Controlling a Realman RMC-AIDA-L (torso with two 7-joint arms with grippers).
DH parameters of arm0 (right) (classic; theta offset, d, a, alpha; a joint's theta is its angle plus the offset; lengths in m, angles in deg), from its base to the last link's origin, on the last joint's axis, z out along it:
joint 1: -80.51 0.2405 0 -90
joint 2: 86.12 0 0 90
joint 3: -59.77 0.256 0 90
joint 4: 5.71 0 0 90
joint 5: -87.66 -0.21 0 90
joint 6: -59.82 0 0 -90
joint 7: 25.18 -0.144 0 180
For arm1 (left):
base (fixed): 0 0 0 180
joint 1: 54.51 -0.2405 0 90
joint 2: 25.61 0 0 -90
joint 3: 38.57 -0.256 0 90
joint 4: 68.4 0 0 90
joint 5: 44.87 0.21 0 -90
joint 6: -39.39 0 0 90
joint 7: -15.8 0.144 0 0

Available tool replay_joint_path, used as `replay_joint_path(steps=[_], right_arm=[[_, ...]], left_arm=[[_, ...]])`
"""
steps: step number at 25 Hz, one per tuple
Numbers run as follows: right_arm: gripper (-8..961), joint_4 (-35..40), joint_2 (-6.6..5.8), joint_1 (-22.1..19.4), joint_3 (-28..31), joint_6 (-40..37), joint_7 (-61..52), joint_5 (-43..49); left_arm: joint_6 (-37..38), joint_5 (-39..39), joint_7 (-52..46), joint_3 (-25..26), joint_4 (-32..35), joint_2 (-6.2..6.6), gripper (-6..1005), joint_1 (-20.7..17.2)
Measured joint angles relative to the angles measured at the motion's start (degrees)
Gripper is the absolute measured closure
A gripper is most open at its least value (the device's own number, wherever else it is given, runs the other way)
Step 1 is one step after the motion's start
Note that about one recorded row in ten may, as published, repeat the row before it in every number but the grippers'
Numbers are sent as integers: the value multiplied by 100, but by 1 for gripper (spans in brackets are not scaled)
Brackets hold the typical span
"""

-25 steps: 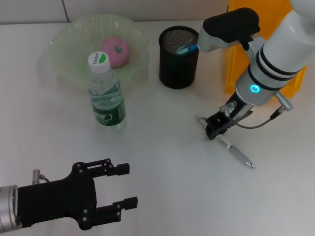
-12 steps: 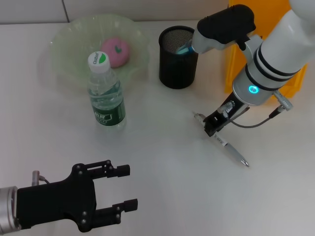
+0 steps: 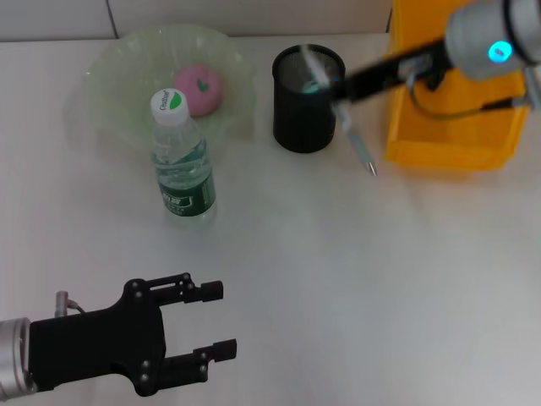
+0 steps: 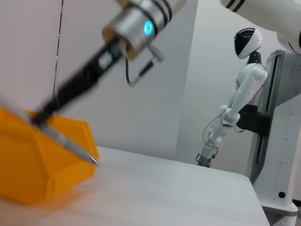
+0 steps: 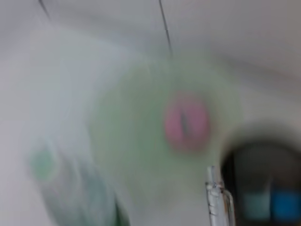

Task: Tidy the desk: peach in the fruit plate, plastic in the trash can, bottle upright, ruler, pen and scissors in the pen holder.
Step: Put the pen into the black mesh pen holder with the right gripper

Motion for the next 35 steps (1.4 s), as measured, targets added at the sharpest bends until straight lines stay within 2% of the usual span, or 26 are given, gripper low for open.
replay_joint_path(steps=[2,5,6,7,8,9,10,12,13,15,16,17,18,21,23,27,35], right_arm=[[786,226,1,-246,92,599,521,-465],[784,160,8,-531,53,1639,1531,-1341],[784,14,8,-553,53,1853,1852,-1622],[784,-379,12,-563,18,2266,2613,-2295],[783,-379,12,-563,18,2266,2613,-2295],[783,-825,20,-551,-110,2710,3467,-2979],[782,-825,20,-551,-110,2710,3467,-2979],[782,-1604,26,-524,-416,3335,5141,-4250],[781,-1604,26,-524,-416,3335,5141,-4250],[780,-2019,30,-505,-564,3532,6147,-5070],[780,-2299,36,-496,-651,3594,6790,-5639],[780,-2741,42,-475,-794,3614,7942,-6654],[779,-2741,42,-475,-794,3614,7942,-6654],[778,-3291,43,-450,-1007,3535,9525,-8135],[777,-3603,44,-430,-1139,3442,10362,-8800],[776,-4245,45,-315,-1327,3290,11381,-9717],[772,-5026,44,-99,-1324,2948,11819,-10223]], left_arm=[[-5,0,-60,10,-5,0,306,15],[-28,-5,-266,20,21,0,301,32],[-32,-7,-331,20,30,0,299,36],[-35,-13,-421,20,41,2,297,48],[-35,-13,-421,20,41,2,296,48],[-34,-19,-439,21,43,5,294,51],[-26,-26,-444,20,44,5,292,54],[-15,-30,-444,20,44,6,289,54],[-14,-31,-444,19,44,4,287,55],[-17,-33,-425,18,32,-1,249,55],[-21,-36,-412,18,24,-1,230,55],[-23,-38,-400,18,18,-2,211,55],[-24,-41,-390,18,16,-4,192,55],[-23,-43,-382,18,12,-8,192,63],[-18,-45,-396,18,7,-8,192,84],[-31,-52,-430,22,1,-9,192,126],[-63,-53,-433,27,2,-9,192,183]])
